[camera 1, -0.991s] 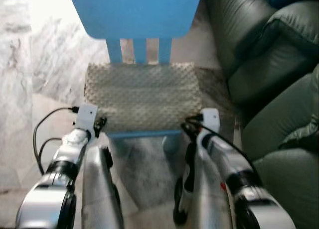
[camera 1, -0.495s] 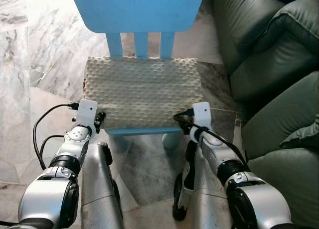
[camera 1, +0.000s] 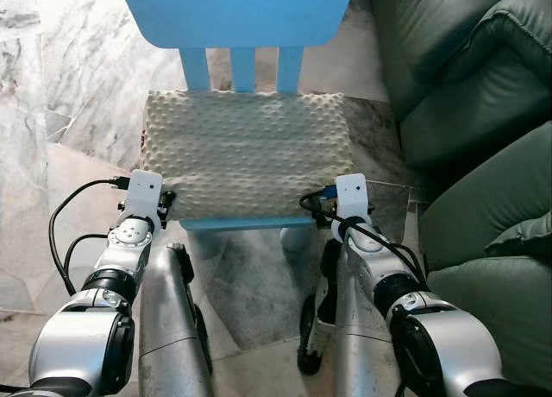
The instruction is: Move the pillow to the sofa
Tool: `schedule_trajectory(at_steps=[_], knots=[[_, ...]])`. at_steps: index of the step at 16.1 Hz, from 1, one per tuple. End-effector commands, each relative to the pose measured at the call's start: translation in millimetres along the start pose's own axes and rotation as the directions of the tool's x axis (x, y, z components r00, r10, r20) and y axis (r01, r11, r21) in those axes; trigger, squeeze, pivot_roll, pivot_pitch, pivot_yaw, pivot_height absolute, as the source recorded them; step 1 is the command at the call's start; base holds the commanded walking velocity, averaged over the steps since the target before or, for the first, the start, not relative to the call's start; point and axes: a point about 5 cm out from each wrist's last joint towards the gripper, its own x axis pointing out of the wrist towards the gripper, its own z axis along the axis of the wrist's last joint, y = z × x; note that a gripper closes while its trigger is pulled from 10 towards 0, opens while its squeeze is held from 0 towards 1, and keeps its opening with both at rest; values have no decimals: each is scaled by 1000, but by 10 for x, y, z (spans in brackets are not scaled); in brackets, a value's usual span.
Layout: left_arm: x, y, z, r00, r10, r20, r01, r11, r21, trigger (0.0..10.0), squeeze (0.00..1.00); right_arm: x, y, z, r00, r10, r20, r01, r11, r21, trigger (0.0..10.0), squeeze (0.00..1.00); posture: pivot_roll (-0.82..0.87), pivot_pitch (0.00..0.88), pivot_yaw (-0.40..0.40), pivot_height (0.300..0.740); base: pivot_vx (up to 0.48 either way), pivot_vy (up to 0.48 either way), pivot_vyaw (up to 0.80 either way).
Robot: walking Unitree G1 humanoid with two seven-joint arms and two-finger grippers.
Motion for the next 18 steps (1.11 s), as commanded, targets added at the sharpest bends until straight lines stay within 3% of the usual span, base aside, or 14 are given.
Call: schedule_trajectory(at_steps=[1, 2, 4, 11, 16, 18], knots=[[-44, 18, -210, 998, -3, -70, 2, 1000, -15, 0, 0, -32, 43, -157, 997, 21, -76, -15, 997, 76, 0, 1000, 127, 392, -72, 519, 0, 0, 0], [-54, -20, -249, 996, -11, -86, 10, 1000, -19, 0, 0, -32, 106, -171, 995, 41, -90, -31, 994, 103, 0, 0, 135, 393, -77, 519, 0, 0, 0], [-63, -79, -277, 996, -22, -92, 20, 999, -26, 0, 0, -32, 144, -182, 994, 44, -100, -27, 986, 164, 0, 0, 137, 393, -78, 519, 0, 0, 0], [-64, -116, -277, 995, -40, -88, 35, 998, -51, 0, 0, -49, 88, -235, 992, 30, -120, -10, 985, 171, 0, 0, 138, 375, -78, 519, 0, 0, 0], [-41, -129, -222, 995, -22, -93, 9, 989, -146, 0, 0, -26, 32, -176, 993, 34, -116, -14, 985, 173, 0, 0, 130, 332, -88, 519, 0, 0, 0], [-7, -128, -99, 998, -18, -63, 7, 984, -177, 0, 0, 7, -17, -63, 996, 39, -81, -27, 988, 151, 0, 0, 119, 286, -93, 519, 0, 0, 0]])
